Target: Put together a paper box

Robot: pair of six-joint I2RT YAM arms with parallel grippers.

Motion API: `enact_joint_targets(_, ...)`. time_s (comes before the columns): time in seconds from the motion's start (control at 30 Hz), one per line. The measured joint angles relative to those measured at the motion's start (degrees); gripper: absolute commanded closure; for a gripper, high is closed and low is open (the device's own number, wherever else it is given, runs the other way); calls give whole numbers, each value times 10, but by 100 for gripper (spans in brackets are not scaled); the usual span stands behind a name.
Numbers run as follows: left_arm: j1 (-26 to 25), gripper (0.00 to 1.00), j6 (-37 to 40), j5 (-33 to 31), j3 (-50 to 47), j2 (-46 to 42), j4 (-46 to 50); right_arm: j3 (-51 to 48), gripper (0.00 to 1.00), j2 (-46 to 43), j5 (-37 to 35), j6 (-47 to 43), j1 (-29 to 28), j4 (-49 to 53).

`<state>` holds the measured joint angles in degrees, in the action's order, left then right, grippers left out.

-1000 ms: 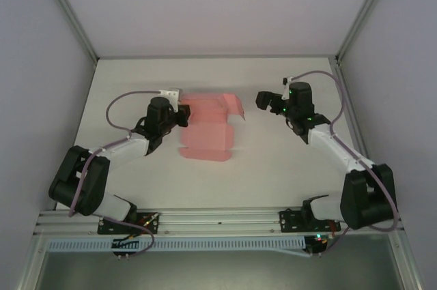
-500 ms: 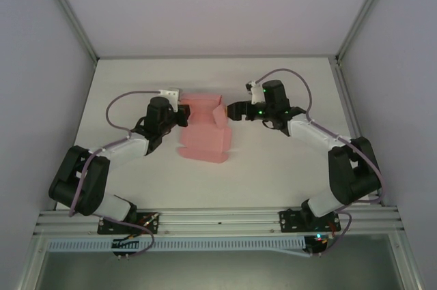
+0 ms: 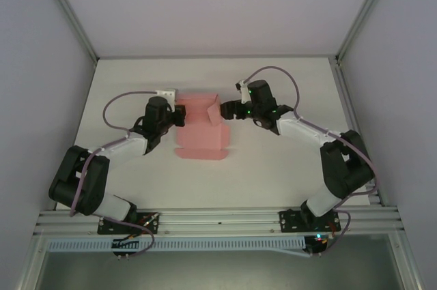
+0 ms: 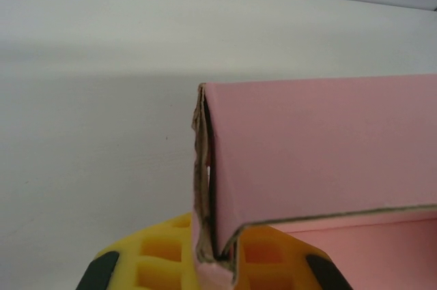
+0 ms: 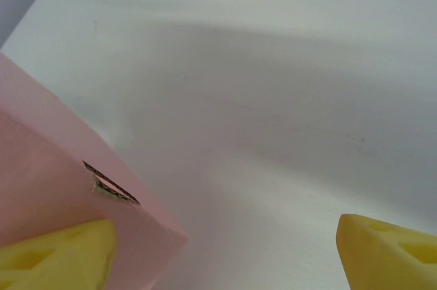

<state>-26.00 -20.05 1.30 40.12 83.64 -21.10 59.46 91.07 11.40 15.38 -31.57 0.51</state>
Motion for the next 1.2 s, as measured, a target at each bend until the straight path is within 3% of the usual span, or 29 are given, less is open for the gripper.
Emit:
enact_joint_targets(0.27,-6,100,1,3,0,0,0,-21,14,-82,-77,-38,-4,66)
enact_joint_targets(0.43,-6,100,3,3,0,0,0,-27,16,-112,-80,-70,1,100)
enact_joint_targets(0.83,-6,100,7,9,0,-4,0,2,25,-62,79,-124,12,105)
enact_joint_targets(1.2,-6,100,7,9,0,-4,0,50,30,0,129,-128,-2,91)
